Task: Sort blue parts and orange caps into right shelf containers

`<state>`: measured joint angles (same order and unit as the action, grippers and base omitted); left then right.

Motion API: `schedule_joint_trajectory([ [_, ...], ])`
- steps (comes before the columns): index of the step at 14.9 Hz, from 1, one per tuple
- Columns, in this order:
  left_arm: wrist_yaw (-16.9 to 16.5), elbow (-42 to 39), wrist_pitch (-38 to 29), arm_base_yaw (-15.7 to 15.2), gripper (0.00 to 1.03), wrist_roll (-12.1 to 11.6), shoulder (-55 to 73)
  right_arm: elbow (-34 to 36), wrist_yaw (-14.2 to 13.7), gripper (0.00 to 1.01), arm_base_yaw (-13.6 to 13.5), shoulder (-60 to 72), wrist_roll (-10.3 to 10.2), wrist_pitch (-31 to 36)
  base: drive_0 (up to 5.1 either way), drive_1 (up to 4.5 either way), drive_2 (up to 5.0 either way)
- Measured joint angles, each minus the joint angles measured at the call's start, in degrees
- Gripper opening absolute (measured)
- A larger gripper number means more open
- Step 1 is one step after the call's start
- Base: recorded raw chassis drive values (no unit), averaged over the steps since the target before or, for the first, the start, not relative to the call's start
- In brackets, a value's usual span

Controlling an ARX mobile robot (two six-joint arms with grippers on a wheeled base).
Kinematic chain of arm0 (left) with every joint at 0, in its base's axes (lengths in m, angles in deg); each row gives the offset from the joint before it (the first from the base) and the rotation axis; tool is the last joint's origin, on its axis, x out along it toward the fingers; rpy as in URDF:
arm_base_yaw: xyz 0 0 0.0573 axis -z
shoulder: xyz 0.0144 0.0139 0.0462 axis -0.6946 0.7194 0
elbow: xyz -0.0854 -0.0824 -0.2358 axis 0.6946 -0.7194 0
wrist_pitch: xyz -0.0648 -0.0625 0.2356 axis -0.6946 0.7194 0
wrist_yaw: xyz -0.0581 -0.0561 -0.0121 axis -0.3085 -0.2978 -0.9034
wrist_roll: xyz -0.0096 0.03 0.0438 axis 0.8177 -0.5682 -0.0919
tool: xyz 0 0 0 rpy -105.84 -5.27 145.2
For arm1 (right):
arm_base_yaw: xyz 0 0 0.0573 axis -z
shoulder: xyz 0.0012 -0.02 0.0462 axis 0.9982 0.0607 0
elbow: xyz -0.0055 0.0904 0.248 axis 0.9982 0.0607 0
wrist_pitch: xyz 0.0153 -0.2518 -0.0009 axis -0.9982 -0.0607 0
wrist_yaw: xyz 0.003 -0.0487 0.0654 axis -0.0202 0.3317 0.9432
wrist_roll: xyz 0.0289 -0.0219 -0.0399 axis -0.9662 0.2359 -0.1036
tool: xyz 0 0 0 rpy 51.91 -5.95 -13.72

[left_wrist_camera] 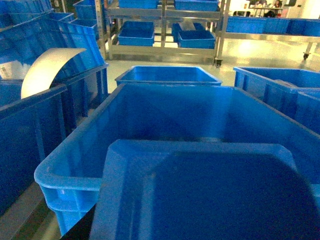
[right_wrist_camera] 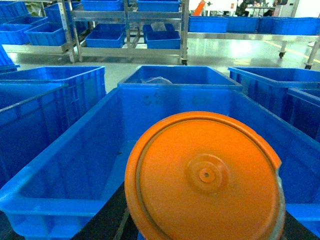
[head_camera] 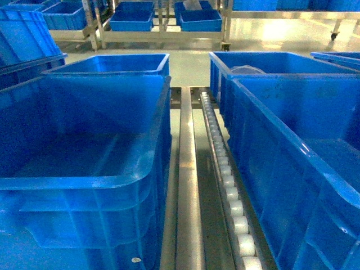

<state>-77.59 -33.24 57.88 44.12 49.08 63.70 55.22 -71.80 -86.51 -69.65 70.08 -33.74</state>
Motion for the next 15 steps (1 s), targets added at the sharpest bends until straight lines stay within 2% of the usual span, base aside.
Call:
schedule_joint_trajectory([
  [12,0.2,0.0,-0.2,0.0,0.42,0.0,0.0,0.0,0.1,0.43,0.0,0.0,0.0,0.2,0.0,0.00,0.0],
  [13,6.8,-0.2,-7.1,2.8,0.42,1.0,-0.5,0.1,5.8,0.43,2.4,-0.3,2.0,5.4,0.0,0.00,0.0],
  [14,10.0,-0.2,-12.3,4.3,0.42,1.4,0.7,0.1,8.9,0.43,3.6,-0.2,3.0,7.6,0.0,0.00,0.0],
  [15,10.5,-0.1,-17.7,3.8,0.42,1.3,5.2,0.0,10.7,0.43,3.8,1.0,3.1,8.7,0.0,0.00,0.0],
])
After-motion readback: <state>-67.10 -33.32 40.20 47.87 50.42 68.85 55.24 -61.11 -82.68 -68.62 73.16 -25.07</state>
